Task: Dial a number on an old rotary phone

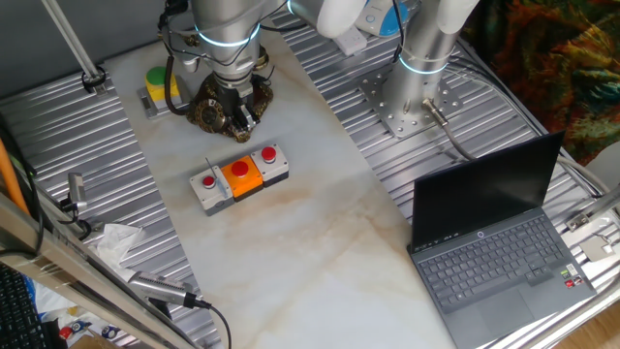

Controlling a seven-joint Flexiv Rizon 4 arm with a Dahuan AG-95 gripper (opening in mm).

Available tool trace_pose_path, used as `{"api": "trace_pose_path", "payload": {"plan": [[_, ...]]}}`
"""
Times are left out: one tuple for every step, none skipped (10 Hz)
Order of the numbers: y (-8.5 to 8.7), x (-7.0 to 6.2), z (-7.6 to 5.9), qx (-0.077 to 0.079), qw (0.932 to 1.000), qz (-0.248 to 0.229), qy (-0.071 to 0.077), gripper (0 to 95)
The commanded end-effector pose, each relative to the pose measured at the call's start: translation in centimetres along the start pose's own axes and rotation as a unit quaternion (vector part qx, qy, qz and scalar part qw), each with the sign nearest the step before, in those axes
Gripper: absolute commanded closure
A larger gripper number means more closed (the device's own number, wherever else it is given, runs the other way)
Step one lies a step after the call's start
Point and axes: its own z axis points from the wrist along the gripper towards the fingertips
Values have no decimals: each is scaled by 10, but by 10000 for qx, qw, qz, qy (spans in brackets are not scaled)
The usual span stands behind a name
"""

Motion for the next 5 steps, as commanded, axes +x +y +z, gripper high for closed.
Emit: {"api": "trace_pose_path", "payload": {"plan": [[0, 0, 0, -7, 10000, 8, 4, 950], [0, 0, 0, -8, 10000, -15, 0, 950], [0, 0, 0, -6, 9999, -111, -2, 950], [0, 0, 0, 0, 9998, -204, -6, 950], [1, 0, 0, 0, 9997, -254, -20, 950]]}}
